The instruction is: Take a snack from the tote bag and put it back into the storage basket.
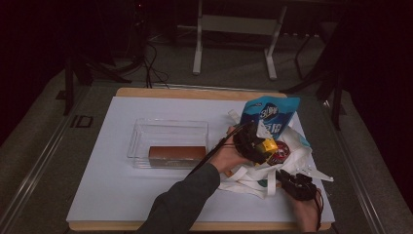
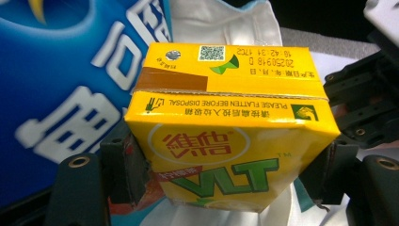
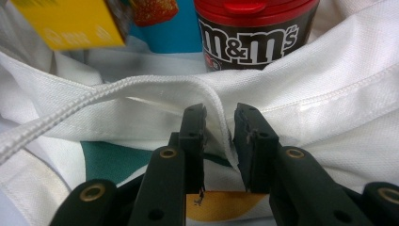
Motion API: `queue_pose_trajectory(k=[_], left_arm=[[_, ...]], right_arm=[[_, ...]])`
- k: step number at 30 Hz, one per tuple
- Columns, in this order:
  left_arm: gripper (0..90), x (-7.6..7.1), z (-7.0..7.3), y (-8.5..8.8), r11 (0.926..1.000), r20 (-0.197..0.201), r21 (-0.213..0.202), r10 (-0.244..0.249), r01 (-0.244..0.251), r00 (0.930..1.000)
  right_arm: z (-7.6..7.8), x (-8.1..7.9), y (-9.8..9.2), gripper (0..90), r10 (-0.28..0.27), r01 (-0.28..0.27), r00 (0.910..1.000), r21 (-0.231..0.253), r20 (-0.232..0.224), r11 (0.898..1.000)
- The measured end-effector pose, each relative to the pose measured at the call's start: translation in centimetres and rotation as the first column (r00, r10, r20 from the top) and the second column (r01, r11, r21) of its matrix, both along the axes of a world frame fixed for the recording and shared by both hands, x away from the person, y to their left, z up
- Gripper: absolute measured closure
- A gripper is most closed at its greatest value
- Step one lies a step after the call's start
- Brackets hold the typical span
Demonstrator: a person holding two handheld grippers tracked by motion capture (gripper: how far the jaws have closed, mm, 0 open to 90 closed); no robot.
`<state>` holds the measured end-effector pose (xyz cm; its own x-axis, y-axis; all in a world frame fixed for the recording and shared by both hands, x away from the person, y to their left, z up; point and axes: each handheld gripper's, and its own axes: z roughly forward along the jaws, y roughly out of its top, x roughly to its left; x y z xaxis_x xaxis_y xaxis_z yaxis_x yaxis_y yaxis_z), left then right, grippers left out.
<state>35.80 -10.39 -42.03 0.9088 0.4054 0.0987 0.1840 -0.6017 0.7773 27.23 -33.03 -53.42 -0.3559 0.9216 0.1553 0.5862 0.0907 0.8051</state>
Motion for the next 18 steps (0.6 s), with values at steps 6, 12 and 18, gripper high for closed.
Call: queue_pose_trajectory(k=[6,12,18], left_arm=[[28.9,-0.5,1.2,1.1,0.9995,-0.007,-0.029,0.010,-0.010,0.9999],[28.9,-1.1,2.6,2.3,0.9988,-0.001,-0.046,0.019,-0.019,0.9998],[28.8,-1.3,3.7,3.8,0.9967,-0.018,-0.073,0.034,-0.035,0.9993]], right_arm=[[0.0,0.0,0.0,73.4,-0.001,0.001,1.0000,0.000,0.000,1.000],[0.0,0.0,0.0,73.4,0.000,0.000,1.0000,-0.001,0.001,1.000],[0.0,0.0,0.1,73.4,-0.001,0.001,1.0000,-0.004,0.001,1.000]])
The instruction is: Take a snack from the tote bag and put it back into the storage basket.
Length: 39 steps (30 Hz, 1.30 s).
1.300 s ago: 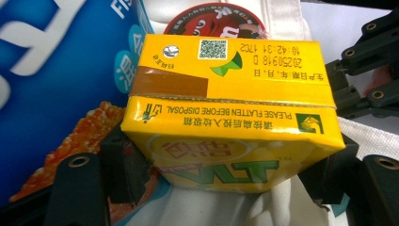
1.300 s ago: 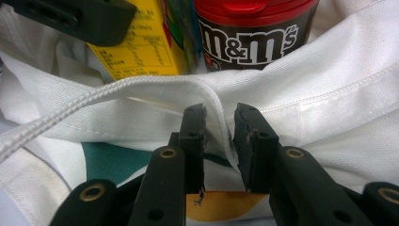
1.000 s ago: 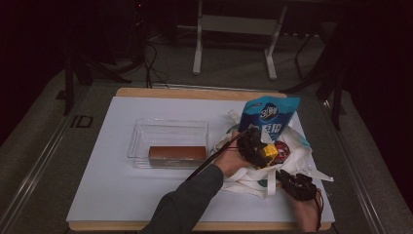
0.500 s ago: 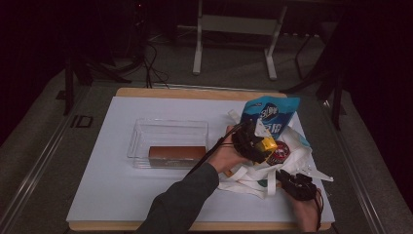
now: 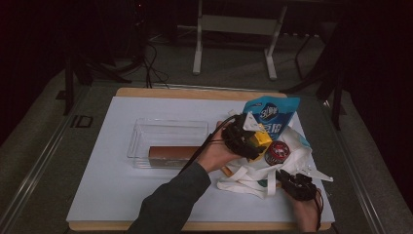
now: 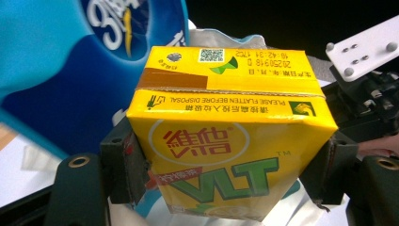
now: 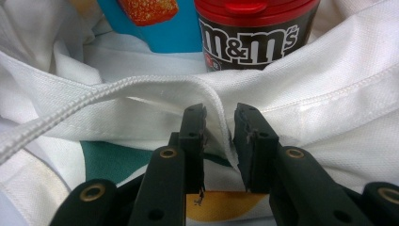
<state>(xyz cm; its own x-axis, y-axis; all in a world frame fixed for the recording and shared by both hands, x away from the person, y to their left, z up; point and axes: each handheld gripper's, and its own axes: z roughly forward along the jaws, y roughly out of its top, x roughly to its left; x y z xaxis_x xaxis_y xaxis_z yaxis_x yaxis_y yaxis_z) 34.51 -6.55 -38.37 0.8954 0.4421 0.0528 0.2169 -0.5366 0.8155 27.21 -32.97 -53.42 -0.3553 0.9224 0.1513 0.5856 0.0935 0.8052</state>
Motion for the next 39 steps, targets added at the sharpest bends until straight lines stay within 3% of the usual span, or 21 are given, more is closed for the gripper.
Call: queue_pose_trajectory(k=[10,14,25,39], left_arm=[[28.8,-0.2,0.8,2.1,0.9991,-0.003,-0.027,0.033,-0.033,0.9995],[28.8,-0.3,1.1,2.6,0.9990,0.016,-0.009,0.045,-0.045,0.9989],[28.8,-0.1,1.5,4.5,0.9963,0.025,-0.023,0.083,-0.083,0.9962],[28.8,0.6,1.6,8.3,0.9847,0.037,-0.040,0.171,-0.169,0.9846]], right_arm=[[0.0,0.0,0.0,73.4,0.000,0.000,1.0000,-0.004,0.003,1.000],[0.0,0.0,0.1,73.4,-0.001,0.001,1.0000,-0.007,0.005,1.000],[0.0,0.0,0.1,73.4,-0.001,0.001,1.0000,-0.008,0.006,1.000],[0.0,0.0,0.1,73.4,0.000,0.000,1.0000,-0.014,0.009,1.000]])
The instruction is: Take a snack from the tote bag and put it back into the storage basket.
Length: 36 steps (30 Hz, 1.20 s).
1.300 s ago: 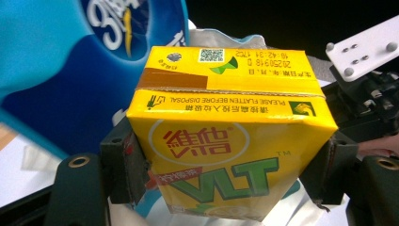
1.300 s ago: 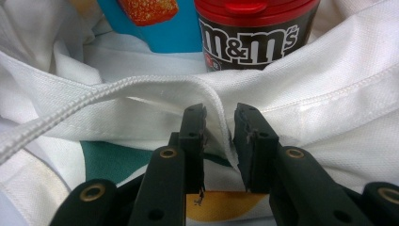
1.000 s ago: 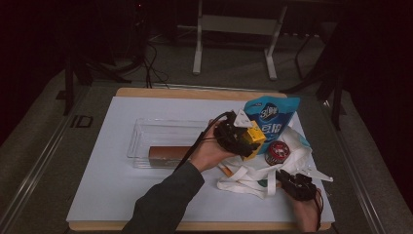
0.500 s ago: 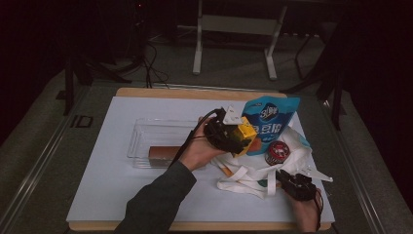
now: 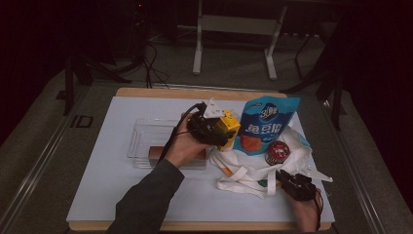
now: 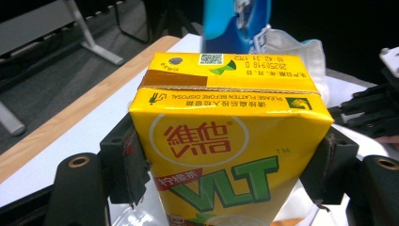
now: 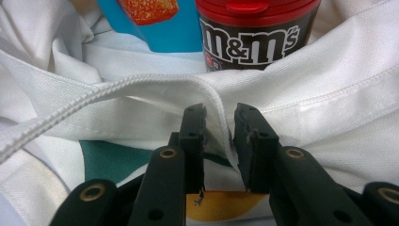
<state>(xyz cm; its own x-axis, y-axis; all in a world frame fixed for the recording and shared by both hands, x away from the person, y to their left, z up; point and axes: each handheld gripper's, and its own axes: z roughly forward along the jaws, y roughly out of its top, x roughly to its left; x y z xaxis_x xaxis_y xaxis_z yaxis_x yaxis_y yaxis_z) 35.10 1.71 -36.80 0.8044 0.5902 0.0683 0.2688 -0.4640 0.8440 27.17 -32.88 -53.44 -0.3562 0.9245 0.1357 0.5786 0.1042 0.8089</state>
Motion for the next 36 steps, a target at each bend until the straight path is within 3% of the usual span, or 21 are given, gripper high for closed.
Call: queue_pose_trajectory(k=[19,28,36], left_arm=[[28.8,0.3,-0.3,4.6,0.9957,-0.005,-0.030,0.088,-0.088,0.9961],[28.8,0.2,-1.1,7.0,0.9880,-0.019,-0.061,0.141,-0.142,0.9898],[28.8,0.3,-1.7,8.6,0.9815,-0.008,-0.035,0.188,-0.188,0.9821]], right_arm=[[0.0,0.0,0.0,73.4,0.001,-0.001,1.0000,-0.004,0.000,1.000],[0.0,0.0,0.1,73.4,-0.001,0.001,1.0000,-0.005,0.001,1.000],[0.0,0.0,0.1,73.4,-0.001,0.001,1.0000,-0.004,-0.001,1.000]])
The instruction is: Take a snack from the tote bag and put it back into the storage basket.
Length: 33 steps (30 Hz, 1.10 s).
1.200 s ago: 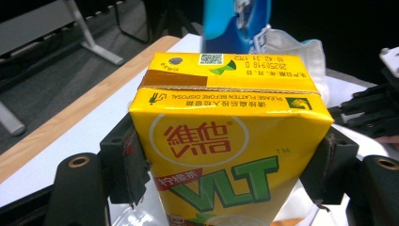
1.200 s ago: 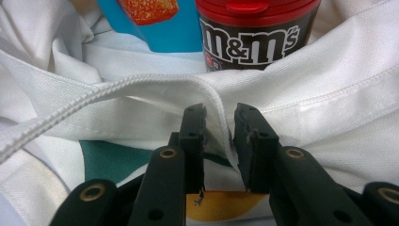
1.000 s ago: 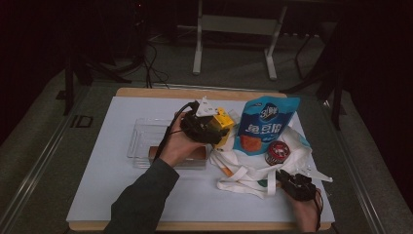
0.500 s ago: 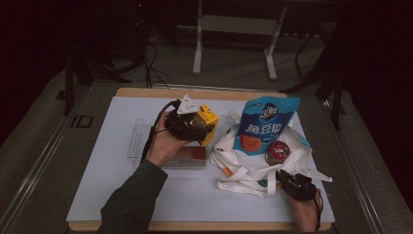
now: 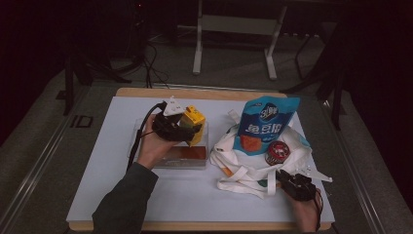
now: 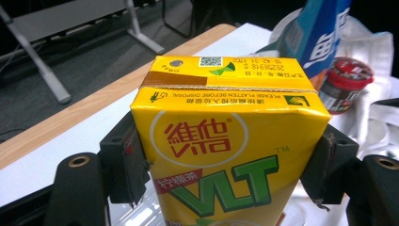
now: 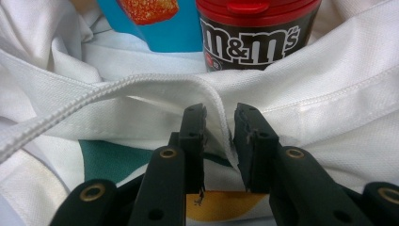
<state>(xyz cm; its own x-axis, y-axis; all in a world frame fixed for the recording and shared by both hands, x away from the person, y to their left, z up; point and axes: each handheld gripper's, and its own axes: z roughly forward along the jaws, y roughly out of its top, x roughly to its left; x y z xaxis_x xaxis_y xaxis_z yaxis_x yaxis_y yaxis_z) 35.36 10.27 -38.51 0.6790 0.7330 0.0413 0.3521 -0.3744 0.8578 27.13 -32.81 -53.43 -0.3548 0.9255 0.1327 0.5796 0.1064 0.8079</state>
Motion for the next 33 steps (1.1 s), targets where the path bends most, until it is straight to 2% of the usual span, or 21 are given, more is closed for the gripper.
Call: queue_pose_trajectory(k=[4,9,17,19,21,28,33], left_arm=[[28.8,0.1,-0.6,0.9,0.9996,-0.014,-0.020,0.022,-0.022,0.9997],[28.8,0.2,-1.0,2.0,0.9986,-0.024,-0.012,0.051,-0.051,0.9984],[28.7,0.1,-1.0,3.4,0.9949,-0.010,-0.038,0.093,-0.094,0.9956],[28.8,0.1,-1.1,3.7,0.9942,-0.006,-0.023,0.104,-0.105,0.9945],[28.7,0.1,-1.2,4.0,0.9925,0.001,0.001,0.123,-0.123,0.9925],[28.8,0.2,-1.7,5.3,0.9837,0.011,0.019,0.178,-0.179,0.9839],[28.7,0.2,-2.4,6.3,0.9768,0.008,0.009,0.214,-0.214,0.9768]], right_arm=[[0.0,0.0,0.0,73.4,0.000,0.000,1.0000,-0.001,0.001,1.000],[0.0,0.0,0.0,73.4,0.000,0.000,1.0000,0.000,0.000,1.000],[0.0,0.0,0.0,73.4,0.000,0.000,1.0000,0.001,0.001,1.000],[0.0,0.0,0.0,73.3,0.000,0.000,1.0000,0.000,0.001,1.000],[0.0,0.0,0.0,73.4,0.000,0.000,1.0000,0.001,0.001,1.000],[0.0,0.0,0.0,73.4,0.001,-0.001,1.0000,-0.001,0.002,1.000],[0.0,0.0,0.0,73.4,-0.002,0.002,1.0000,-0.001,0.001,1.000]])
